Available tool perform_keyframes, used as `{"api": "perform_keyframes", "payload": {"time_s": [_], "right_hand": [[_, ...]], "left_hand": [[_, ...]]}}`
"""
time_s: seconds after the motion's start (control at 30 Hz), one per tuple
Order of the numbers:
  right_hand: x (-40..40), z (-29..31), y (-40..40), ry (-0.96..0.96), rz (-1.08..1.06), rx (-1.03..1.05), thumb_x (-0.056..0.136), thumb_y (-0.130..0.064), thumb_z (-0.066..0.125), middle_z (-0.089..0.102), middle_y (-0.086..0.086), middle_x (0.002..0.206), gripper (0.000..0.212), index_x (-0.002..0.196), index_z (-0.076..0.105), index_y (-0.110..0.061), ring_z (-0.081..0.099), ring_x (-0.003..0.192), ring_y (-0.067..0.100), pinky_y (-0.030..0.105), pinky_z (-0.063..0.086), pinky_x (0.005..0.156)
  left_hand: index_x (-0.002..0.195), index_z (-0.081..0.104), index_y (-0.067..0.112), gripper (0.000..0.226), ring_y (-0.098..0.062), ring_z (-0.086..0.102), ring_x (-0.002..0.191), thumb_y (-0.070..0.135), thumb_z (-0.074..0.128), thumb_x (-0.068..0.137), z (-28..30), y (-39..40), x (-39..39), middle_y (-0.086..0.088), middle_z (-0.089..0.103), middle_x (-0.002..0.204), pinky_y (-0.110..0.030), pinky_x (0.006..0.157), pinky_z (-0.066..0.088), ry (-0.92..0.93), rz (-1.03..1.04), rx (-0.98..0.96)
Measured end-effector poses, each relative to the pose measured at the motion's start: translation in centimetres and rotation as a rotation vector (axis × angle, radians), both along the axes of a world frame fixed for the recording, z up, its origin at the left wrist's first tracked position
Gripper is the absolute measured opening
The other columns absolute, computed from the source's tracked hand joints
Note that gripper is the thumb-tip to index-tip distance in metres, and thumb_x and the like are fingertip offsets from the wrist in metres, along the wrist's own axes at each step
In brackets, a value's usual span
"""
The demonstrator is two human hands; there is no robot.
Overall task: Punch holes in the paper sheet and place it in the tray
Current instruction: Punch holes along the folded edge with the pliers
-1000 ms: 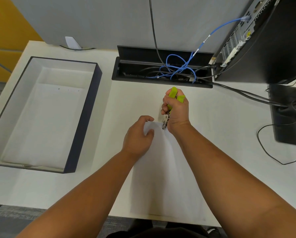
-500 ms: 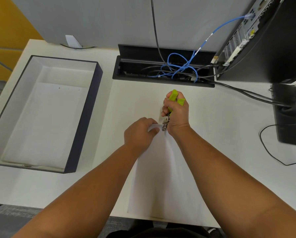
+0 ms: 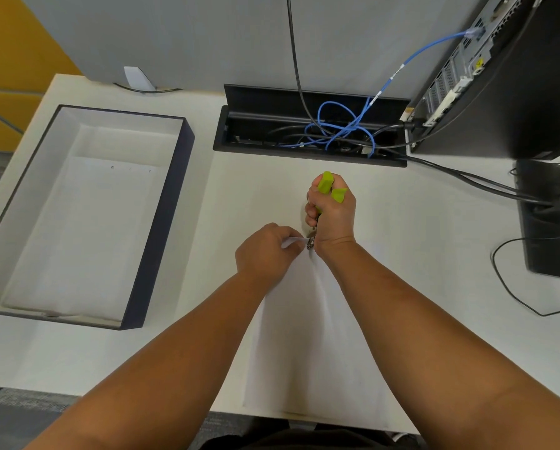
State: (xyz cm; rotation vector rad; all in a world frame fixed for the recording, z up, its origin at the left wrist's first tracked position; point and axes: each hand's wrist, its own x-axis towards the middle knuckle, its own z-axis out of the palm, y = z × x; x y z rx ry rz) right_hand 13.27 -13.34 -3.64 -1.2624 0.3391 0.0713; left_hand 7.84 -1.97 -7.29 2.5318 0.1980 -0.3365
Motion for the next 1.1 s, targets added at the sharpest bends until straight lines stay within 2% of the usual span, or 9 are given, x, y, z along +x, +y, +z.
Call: {"api": "perform_keyframes", "payload": {"time_s": [0.23,0.37,0.73,0.87,1.1], "right_hand": [[0.0,0.2,0.2,-0.009,0.018,-0.037,0.084,0.006,0.053,0.043,0.003,0.062,0.020,0.078,0.053,-0.013,0.037,0.049,0.014,0.021,0.030,0.043],[0.0,0.2,0.4,-0.001,0.024,-0.069,0.085,0.005,0.054,0.042,0.004,0.063,0.019,0.078,0.053,-0.013,0.037,0.050,0.014,0.020,0.030,0.043],[1.0,0.2,0.4,0.281,-0.026,-0.095,0.077,0.004,0.051,0.042,0.002,0.056,0.020,0.074,0.051,-0.016,0.033,0.044,0.014,0.020,0.025,0.040],[1.1,0.3,0.5,0.284,-0.008,-0.105,0.075,0.005,0.049,0.040,0.001,0.055,0.022,0.071,0.049,-0.016,0.032,0.043,0.013,0.019,0.024,0.040],[1.2,-0.2,0.3,0.302,-0.051,-0.073,0.074,0.005,0.050,0.042,0.002,0.055,0.022,0.070,0.047,-0.016,0.032,0.043,0.014,0.021,0.024,0.041]], "left_hand": [[0.109,0.066,0.048,0.028,-0.009,0.055,0.083,0.057,0.047,0.091,-0.3,0.0,0.0,0.014,0.062,0.098,-0.032,0.075,0.053,-0.009,-0.005,-0.025],[0.111,0.067,0.045,0.030,-0.011,0.058,0.087,0.057,0.047,0.092,0.0,-0.1,0.0,0.013,0.063,0.101,-0.027,0.072,0.050,-0.006,-0.002,-0.025],[0.096,0.070,0.046,0.024,-0.008,0.059,0.090,0.058,0.055,0.082,1.0,0.0,0.2,0.018,0.064,0.100,-0.029,0.076,0.051,0.098,-0.032,-0.082],[0.096,0.070,0.045,0.029,-0.007,0.057,0.084,0.064,0.057,0.078,0.9,0.1,0.5,0.021,0.059,0.090,-0.029,0.075,0.050,0.133,-0.036,-0.075],[0.095,0.072,0.040,0.025,-0.007,0.058,0.076,0.058,0.061,0.080,1.1,-0.3,0.6,0.019,0.060,0.080,-0.029,0.074,0.052,0.137,-0.026,-0.083]]}}
